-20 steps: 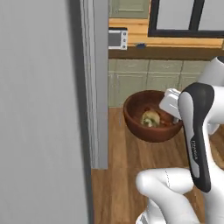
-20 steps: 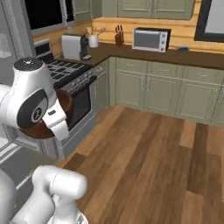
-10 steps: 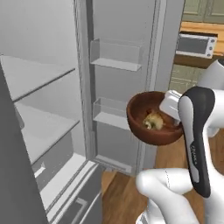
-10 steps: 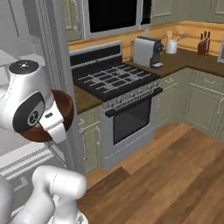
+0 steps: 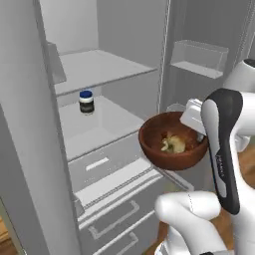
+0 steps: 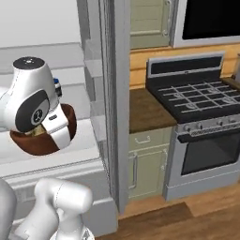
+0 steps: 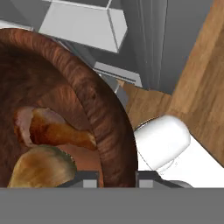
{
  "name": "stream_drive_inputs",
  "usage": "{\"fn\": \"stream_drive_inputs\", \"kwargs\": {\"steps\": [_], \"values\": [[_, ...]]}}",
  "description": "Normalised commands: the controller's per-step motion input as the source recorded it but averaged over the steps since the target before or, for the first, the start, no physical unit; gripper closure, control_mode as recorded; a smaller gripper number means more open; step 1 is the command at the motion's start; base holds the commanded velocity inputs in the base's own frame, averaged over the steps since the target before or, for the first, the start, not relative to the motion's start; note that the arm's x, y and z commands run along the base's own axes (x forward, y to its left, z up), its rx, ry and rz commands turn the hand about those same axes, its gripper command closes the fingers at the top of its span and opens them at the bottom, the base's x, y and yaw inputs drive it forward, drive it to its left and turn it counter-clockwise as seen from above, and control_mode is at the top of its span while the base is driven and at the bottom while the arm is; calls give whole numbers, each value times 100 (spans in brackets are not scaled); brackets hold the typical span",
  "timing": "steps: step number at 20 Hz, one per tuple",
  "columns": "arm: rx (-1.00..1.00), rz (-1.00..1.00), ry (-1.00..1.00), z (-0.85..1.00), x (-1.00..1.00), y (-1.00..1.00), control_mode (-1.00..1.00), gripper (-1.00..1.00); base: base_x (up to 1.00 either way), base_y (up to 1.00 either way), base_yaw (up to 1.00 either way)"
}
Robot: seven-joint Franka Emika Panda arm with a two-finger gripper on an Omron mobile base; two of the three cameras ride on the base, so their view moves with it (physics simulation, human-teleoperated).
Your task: Pick the chicken drumstick and onion from their plates and place them in the bowl. Then put the bowl in the fridge.
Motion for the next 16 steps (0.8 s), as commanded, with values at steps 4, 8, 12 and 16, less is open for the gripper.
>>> {"fn": "stream_drive_inputs", "kwargs": {"steps": [4, 8, 12, 16], "values": [[0, 0, 0, 0, 0, 0, 100, 100, -22, 91, 50], [0, 0, 0, 0, 0, 0, 100, 100, 0, 57, 41], [0, 0, 0, 0, 0, 0, 100, 100, 7, -36, 21], [0, 0, 0, 0, 0, 0, 100, 100, 2, -66, 0]]}}
